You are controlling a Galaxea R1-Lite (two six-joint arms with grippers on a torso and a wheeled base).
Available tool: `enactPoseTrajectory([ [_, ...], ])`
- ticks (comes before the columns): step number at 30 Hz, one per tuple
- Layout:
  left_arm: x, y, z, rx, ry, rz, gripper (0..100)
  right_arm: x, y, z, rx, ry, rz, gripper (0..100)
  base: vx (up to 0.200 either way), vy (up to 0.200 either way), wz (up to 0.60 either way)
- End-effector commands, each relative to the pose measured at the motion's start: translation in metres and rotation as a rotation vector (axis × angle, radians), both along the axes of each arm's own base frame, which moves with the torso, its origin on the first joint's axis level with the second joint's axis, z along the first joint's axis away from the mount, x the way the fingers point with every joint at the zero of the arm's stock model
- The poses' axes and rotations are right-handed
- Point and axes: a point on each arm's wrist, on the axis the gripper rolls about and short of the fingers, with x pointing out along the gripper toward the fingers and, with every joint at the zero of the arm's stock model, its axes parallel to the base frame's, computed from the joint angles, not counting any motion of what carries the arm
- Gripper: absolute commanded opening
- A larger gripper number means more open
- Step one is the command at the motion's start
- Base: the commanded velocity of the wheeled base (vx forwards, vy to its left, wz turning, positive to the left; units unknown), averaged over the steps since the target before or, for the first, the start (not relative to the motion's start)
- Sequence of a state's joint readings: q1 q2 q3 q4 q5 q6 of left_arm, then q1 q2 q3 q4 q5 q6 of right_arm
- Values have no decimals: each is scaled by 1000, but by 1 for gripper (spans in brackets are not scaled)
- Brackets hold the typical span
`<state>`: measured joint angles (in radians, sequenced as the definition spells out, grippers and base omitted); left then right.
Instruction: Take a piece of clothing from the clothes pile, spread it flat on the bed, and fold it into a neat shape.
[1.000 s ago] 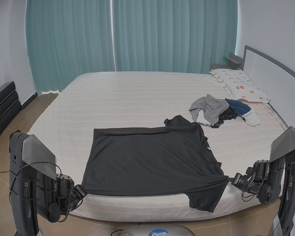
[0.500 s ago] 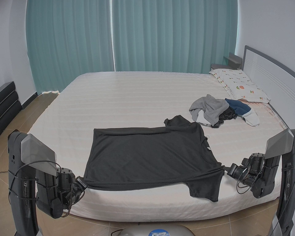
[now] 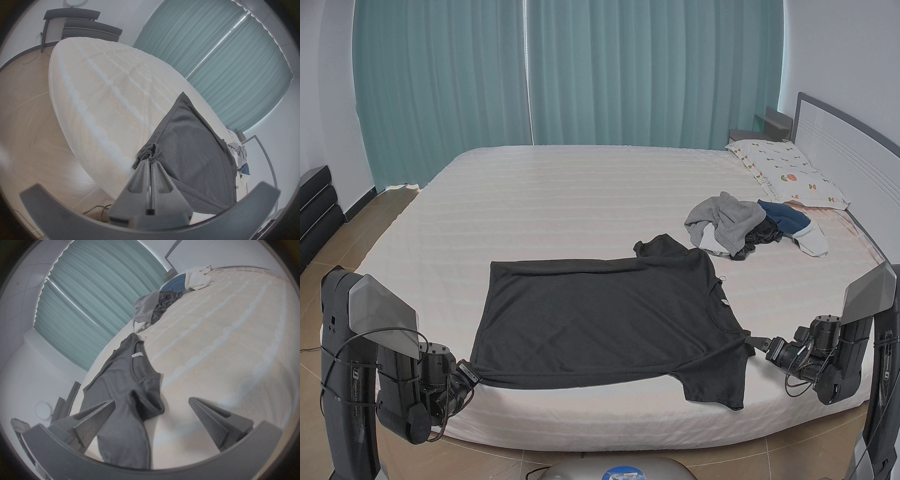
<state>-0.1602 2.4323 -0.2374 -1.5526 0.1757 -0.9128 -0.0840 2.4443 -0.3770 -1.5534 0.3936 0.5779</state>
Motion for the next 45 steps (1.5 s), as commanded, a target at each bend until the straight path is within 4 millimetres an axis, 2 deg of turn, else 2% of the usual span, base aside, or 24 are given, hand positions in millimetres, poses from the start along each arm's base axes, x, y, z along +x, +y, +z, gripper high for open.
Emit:
enactPoseTrajectory([
  [1, -1, 1, 0, -3, 1, 0, 0, -17, -5, 18, 23, -13, 38, 100, 0, 0, 0],
  [3, -1, 1, 0, -3, 2, 0, 0, -20, -2, 17, 27, 0, 57, 100, 0, 0, 0],
  [9, 1, 0, 0, -2, -4, 0, 0, -24, 16, -5, -45, 44, 170, 100, 0, 0, 0],
  [20, 1, 0, 0, -2, -4, 0, 0, -21, 31, -10, -44, 46, 218, 100, 0, 0, 0],
  [33, 1, 0, 0, -2, -5, 0, 0, -15, 38, -13, -48, 38, 232, 100, 0, 0, 0],
  [34, 1, 0, 0, -2, -5, 0, 0, -14, 39, -14, -52, 35, 228, 0, 0, 0, 0],
  [45, 0, 1, 1, -6, -2, 1, 0, -25, 32, -14, -95, 74, 174, 0, 0, 0, 0],
])
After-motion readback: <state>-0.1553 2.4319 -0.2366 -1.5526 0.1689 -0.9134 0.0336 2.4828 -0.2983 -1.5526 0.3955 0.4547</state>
